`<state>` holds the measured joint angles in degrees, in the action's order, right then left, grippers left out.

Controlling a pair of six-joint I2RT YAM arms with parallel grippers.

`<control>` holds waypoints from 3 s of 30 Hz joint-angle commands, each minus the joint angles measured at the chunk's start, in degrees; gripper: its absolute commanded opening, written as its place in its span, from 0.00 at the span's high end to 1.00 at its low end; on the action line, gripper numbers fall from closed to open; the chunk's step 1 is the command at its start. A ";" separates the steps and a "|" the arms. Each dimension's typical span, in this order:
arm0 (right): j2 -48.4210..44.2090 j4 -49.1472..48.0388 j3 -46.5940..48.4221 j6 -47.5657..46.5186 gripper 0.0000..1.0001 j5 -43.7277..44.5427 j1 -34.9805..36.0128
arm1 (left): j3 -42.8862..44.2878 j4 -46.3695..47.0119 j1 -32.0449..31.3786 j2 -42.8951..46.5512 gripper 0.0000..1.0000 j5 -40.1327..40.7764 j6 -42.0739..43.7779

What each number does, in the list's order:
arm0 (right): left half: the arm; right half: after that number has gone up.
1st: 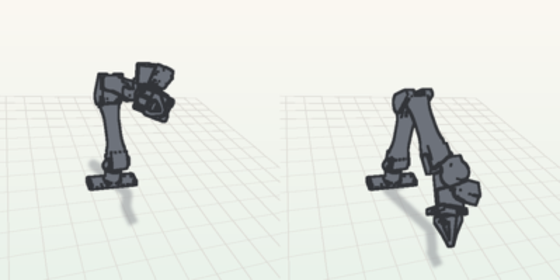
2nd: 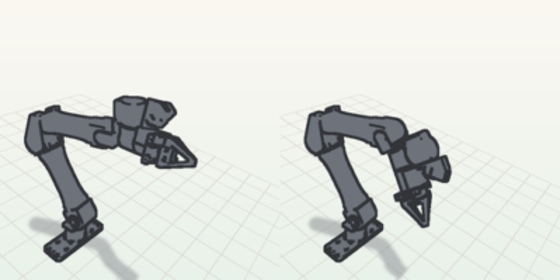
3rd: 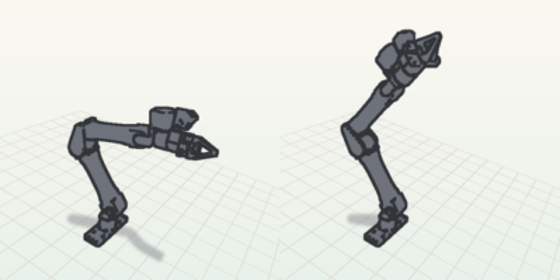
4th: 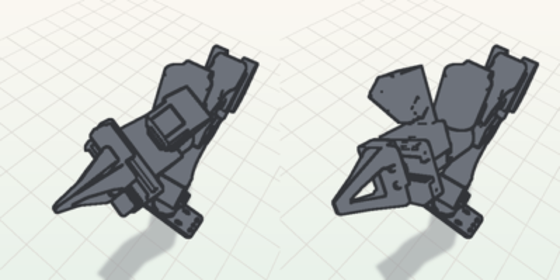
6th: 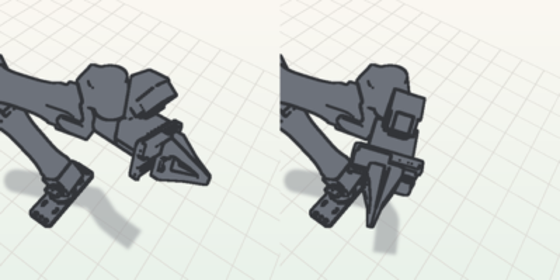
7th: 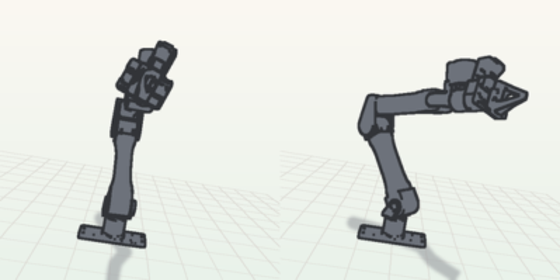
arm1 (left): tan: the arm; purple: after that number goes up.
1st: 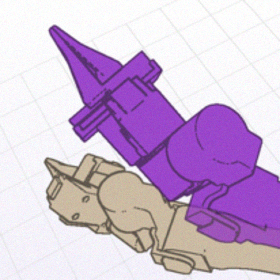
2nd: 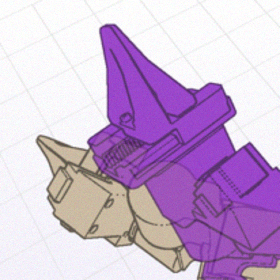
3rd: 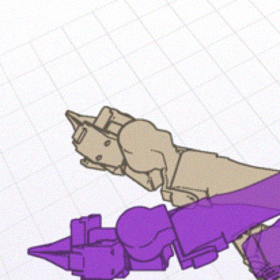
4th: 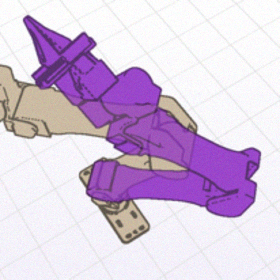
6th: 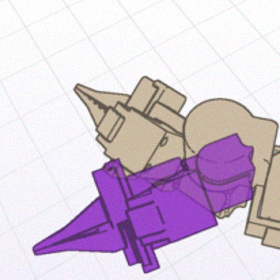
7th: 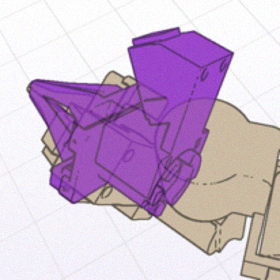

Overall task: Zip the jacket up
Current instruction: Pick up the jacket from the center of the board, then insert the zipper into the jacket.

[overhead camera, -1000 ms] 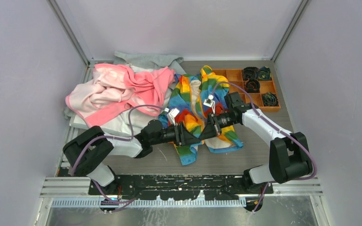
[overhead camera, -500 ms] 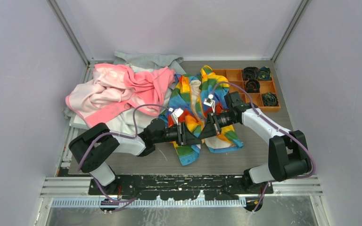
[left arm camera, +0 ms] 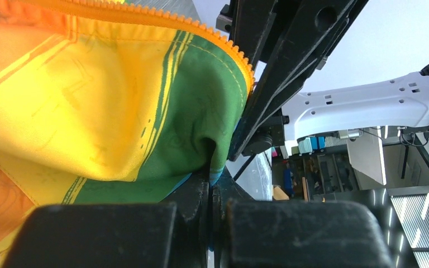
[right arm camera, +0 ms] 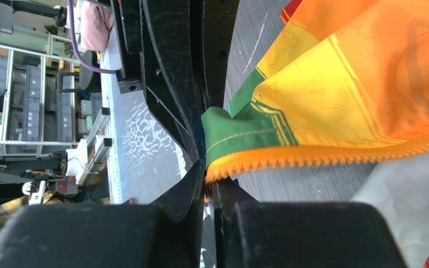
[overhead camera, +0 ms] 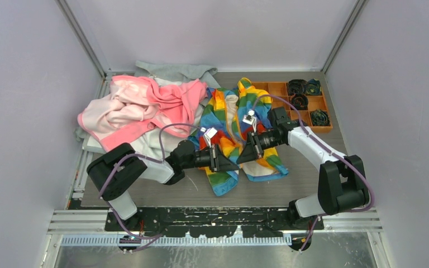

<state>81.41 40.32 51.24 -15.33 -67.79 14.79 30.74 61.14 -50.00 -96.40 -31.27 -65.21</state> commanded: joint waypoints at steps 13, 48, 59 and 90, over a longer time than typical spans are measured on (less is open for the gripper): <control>-8.12 16.71 7.41 -20.79 0.70 12.49 -5.56 | -0.55 2.83 0.82 1.31 1.00 -0.15 1.89; -11.38 5.86 -7.76 -25.22 0.38 51.18 -10.39 | 0.99 -15.96 0.87 14.95 1.00 4.29 12.56; -6.13 3.90 -6.79 -22.96 0.54 55.57 -8.78 | 0.25 -16.35 0.87 15.78 1.00 4.55 13.09; -7.87 28.02 5.40 -34.02 0.99 23.19 -7.14 | 0.67 -18.78 0.83 22.97 1.00 4.64 20.88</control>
<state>75.22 59.55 51.48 -43.57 -30.52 6.22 30.17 41.28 -49.39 -77.36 -26.61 -49.71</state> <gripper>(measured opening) 0.058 0.010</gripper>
